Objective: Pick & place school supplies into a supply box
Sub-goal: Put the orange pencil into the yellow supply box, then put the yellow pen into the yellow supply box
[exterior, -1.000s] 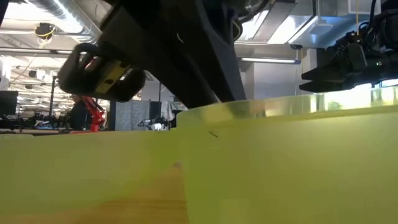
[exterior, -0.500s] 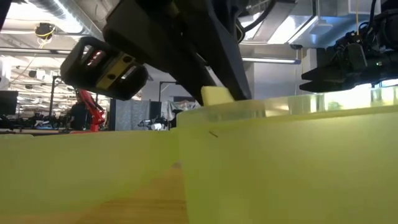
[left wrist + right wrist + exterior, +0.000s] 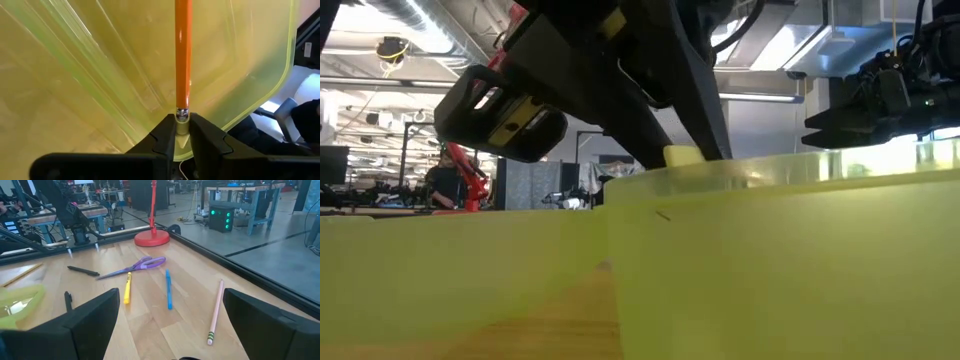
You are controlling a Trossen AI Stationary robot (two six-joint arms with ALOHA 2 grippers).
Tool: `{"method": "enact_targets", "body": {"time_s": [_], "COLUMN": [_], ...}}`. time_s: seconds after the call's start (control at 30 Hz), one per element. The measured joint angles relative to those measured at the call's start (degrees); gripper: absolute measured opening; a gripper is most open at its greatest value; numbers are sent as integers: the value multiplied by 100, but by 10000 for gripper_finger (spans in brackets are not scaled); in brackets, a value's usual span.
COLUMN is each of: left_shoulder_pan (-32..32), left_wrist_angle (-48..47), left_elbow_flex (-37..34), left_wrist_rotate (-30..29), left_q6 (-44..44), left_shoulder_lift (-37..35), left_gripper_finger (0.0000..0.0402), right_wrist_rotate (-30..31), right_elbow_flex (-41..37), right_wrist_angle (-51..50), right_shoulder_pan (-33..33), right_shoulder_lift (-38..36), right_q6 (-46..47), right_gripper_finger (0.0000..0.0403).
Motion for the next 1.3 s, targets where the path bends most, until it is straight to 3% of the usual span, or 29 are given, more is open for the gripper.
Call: {"method": "enact_targets", "body": {"time_s": [0.27, 0.67, 0.8, 1.13, 1.3], "left_shoulder_pan": [31, 221, 201, -138, -376], "left_wrist_angle": [4, -85, -683, -2806, -3129], "left_elbow_flex": [0, 0, 0, -92, -617], "left_wrist_rotate": [-66, -298, -1312, -3949, -4443], "left_q6": [97, 1095, 1941, 3085, 3407], "left_shoulder_lift": [0, -331, -751, -2286, -3128], "left_gripper_finger": [86, 136, 136, 119, 111], "right_wrist_rotate": [2, 2, 0, -53, -264], "right_elbow_flex": [2, 0, 1, 1, 0], "right_wrist_angle": [0, 0, 2, 141, 160], "right_shoulder_pan": [0, -2, -2, -2, 4], "right_shoulder_lift": [0, 0, 0, 1, 2], "right_q6": [0, 0, 42, 1343, 1829], "right_gripper_finger": [360, 360, 360, 360, 360]}}
